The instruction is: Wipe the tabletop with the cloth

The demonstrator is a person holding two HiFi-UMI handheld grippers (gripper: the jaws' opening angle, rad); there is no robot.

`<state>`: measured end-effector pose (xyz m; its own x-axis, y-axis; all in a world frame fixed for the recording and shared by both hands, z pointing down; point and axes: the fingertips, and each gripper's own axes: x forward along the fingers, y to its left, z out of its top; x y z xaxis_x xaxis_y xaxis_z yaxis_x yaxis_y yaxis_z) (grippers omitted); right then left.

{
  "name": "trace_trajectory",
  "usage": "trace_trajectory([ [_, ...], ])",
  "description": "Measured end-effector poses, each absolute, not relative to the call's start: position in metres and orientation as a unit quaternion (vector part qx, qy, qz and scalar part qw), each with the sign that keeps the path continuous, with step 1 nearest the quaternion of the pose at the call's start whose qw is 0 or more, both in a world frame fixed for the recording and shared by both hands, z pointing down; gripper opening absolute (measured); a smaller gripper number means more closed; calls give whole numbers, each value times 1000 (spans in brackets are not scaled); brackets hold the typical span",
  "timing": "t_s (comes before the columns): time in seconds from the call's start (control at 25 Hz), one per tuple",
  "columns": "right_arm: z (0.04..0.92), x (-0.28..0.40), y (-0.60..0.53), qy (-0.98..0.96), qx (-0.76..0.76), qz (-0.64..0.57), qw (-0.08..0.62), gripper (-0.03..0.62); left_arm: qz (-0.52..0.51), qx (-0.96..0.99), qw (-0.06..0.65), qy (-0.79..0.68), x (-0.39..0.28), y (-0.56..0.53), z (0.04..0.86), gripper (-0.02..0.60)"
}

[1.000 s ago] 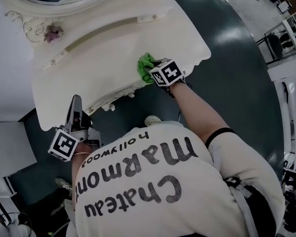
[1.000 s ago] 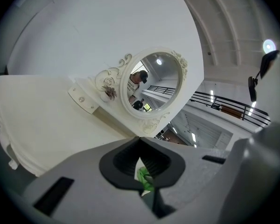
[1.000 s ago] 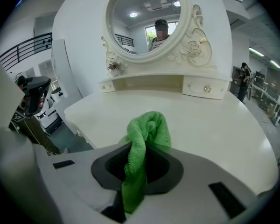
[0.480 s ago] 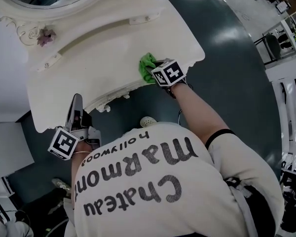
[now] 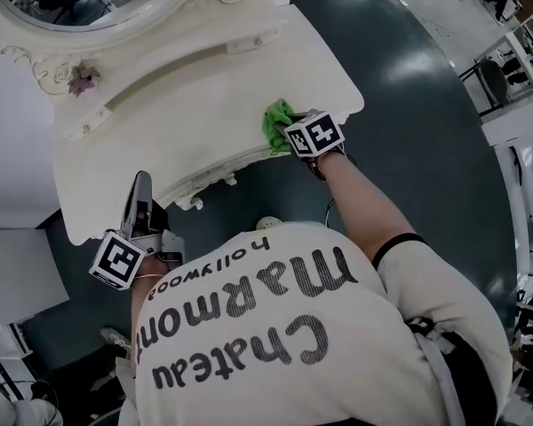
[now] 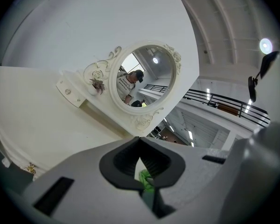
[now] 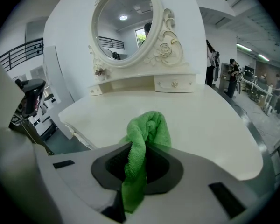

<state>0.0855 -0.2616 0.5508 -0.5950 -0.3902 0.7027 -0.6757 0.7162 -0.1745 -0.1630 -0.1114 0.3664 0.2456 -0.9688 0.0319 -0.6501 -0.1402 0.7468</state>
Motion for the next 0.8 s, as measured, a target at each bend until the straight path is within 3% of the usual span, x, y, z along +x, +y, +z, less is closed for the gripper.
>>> trace_trajectory([
  [0.8, 552, 144, -265, -835, 366, 252, 323, 67, -235, 715, 327, -572, -147, -87, 362, 8],
])
